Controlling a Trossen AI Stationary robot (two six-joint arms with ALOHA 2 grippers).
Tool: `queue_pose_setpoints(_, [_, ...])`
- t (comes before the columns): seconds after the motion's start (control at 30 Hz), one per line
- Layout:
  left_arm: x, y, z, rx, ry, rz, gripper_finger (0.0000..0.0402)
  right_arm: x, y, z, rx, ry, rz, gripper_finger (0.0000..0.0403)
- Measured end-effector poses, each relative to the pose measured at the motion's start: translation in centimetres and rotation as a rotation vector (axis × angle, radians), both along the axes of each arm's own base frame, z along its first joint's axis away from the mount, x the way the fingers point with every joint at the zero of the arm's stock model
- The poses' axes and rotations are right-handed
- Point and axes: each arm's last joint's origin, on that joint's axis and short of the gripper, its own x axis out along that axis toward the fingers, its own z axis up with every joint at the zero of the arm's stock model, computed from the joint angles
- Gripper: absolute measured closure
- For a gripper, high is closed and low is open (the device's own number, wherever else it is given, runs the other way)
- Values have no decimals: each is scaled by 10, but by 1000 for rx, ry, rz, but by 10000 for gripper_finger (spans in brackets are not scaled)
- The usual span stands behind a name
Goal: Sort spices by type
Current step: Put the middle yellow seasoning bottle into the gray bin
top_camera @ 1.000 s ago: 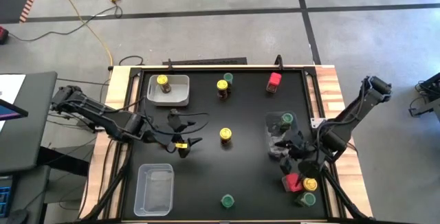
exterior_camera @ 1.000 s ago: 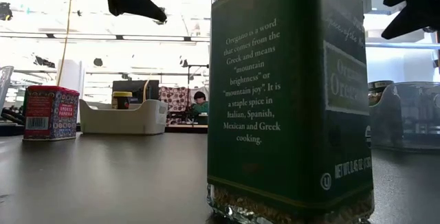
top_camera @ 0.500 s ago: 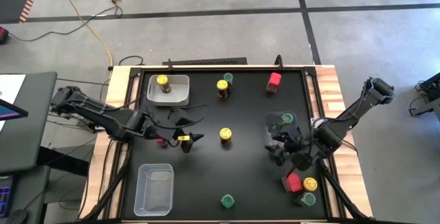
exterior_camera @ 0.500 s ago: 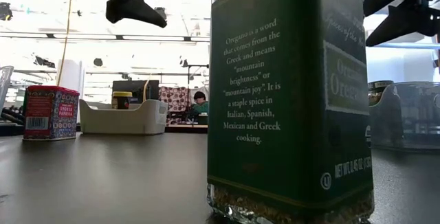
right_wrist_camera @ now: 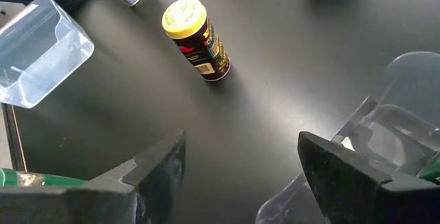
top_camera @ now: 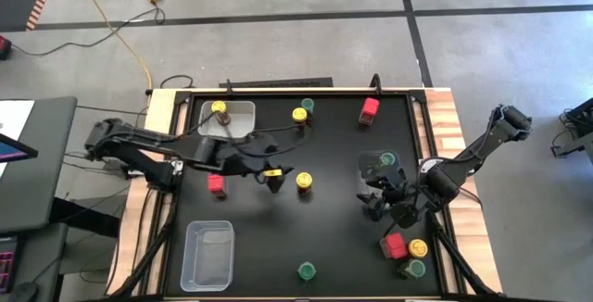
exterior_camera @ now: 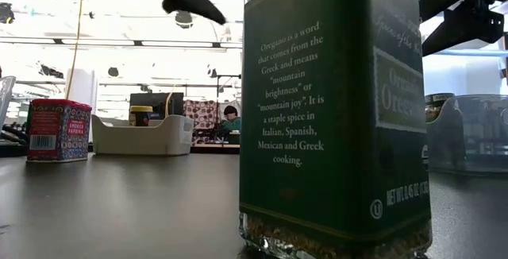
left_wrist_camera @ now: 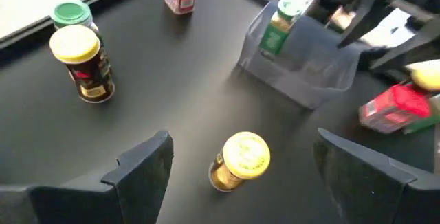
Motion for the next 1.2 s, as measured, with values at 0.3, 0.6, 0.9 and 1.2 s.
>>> queue_pose_setpoints(0.3, [67, 3, -11, -70, 175, -106, 69, 0, 0, 0, -17, 11, 19, 97])
queue_pose_setpoints(0.6, [107, 13, -49, -215, 380, -61, 69, -1, 1, -1, -26, 25, 40, 97])
queue_pose_setpoints(0.9, [119, 16, -70, -216, 473, -41, 69, -1, 1, -1, -21, 43, 56, 97])
queue_pose_setpoints(1.2, [124, 14, -93, -238, 556, -49, 69, -1, 1, -1, -39, 52, 74, 97])
